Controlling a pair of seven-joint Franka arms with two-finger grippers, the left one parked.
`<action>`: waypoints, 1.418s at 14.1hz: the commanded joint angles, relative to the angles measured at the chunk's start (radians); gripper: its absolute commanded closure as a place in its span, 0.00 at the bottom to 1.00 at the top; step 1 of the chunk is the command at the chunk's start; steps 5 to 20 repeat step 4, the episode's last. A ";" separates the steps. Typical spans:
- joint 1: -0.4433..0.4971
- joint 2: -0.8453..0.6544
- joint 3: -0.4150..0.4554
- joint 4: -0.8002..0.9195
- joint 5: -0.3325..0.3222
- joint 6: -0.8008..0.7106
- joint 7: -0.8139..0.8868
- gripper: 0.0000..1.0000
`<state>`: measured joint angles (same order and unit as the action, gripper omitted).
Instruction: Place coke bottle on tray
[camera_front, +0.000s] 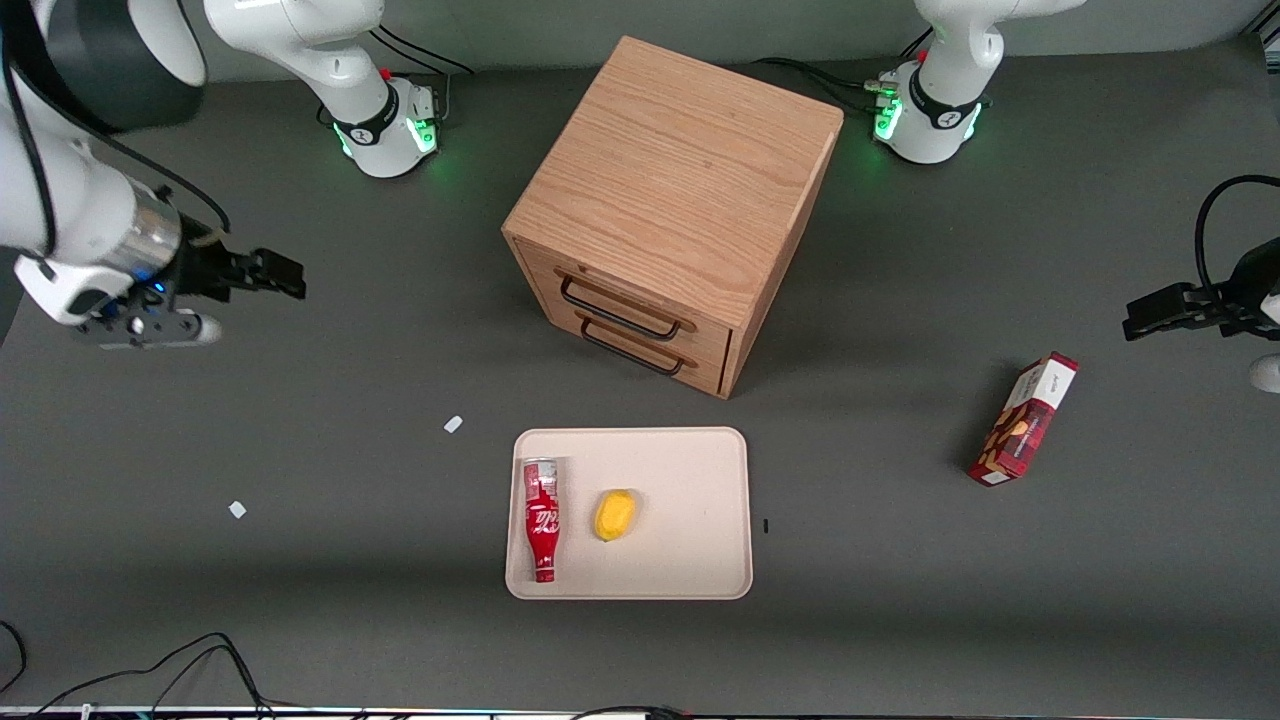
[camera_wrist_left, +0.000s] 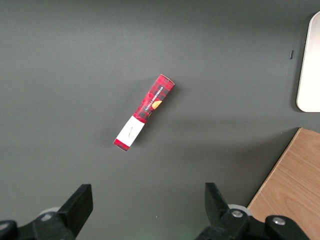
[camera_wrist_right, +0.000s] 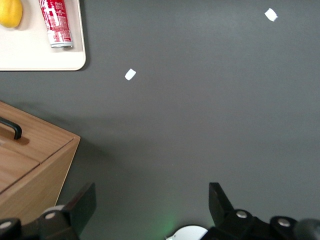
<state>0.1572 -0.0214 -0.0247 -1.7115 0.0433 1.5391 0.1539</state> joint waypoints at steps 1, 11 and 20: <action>0.016 -0.022 -0.017 0.015 -0.016 -0.016 -0.007 0.00; 0.062 -0.020 -0.081 0.036 -0.014 -0.042 -0.005 0.00; 0.062 -0.020 -0.081 0.036 -0.014 -0.042 -0.005 0.00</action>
